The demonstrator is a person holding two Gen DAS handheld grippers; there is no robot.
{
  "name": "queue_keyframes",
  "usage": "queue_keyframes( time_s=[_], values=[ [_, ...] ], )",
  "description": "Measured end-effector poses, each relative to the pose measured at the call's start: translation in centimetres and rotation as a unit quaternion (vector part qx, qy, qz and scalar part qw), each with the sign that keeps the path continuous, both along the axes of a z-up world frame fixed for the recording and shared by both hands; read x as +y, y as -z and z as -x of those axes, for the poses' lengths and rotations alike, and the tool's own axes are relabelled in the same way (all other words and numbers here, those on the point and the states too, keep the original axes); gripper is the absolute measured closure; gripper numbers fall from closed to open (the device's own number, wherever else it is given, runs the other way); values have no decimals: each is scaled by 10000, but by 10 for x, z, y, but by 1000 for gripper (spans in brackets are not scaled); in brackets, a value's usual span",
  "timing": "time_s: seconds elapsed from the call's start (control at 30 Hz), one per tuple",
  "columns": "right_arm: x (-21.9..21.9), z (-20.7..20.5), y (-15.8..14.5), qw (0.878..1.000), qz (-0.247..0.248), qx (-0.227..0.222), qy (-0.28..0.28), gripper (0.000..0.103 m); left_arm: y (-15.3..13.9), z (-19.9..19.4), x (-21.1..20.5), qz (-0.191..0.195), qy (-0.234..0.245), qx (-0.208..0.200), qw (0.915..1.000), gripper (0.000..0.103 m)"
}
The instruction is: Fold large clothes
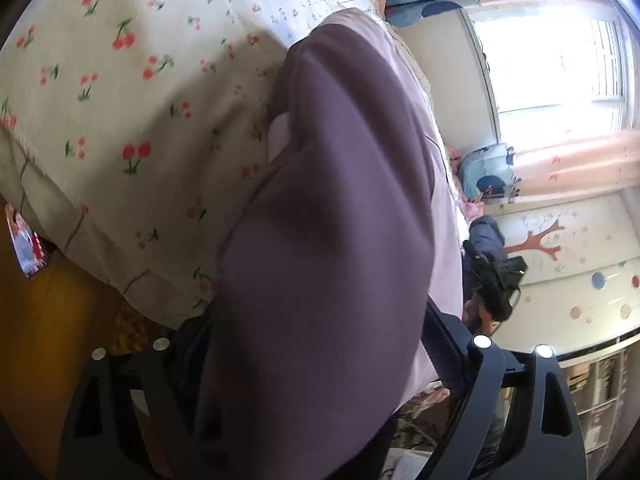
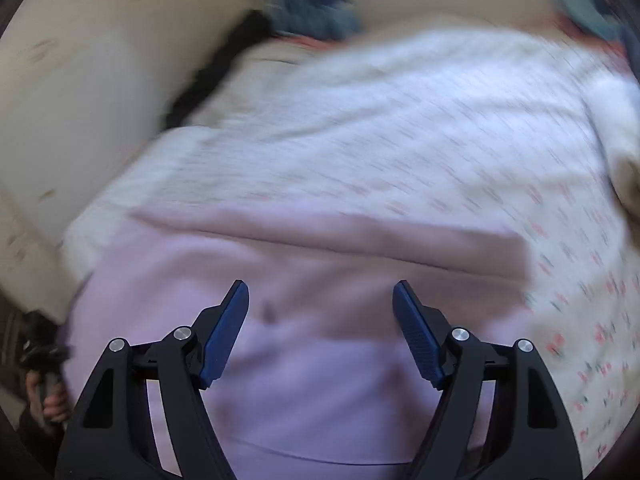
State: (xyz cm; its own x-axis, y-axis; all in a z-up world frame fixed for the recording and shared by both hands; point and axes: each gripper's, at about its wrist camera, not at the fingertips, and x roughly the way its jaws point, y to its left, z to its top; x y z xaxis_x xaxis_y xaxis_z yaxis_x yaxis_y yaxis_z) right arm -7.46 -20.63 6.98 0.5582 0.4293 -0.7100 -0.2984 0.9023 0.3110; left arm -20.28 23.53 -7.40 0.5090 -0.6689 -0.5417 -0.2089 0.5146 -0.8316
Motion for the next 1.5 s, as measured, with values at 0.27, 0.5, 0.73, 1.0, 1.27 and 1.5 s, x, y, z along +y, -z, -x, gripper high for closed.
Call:
queue_keyframes(
  time_s=[0.27,0.5,0.73,1.0,1.27,1.5],
  values=[
    [71,-83,61,9936,496,935,-395,23,-2,11,-4,-22,-239,-169,9996,13],
    [57,-15,5,9947,-334,515,-824,23,-37,19,-30,-1923,-224,-516,9797,13],
    [39,101,-3,9951,7,209,-964,9,-55,35,-53,-2921,-204,-797,9528,13],
    [40,143,11,9967,302,-241,-713,8,-70,30,-78,-3573,-203,-965,9288,12],
    [7,159,26,9916,1208,-340,299,7,-69,26,-77,-3791,-235,-1052,9190,9],
    [3,158,33,9935,1001,-378,384,6,-69,28,-82,-3943,-206,-1087,9123,9]
  ],
)
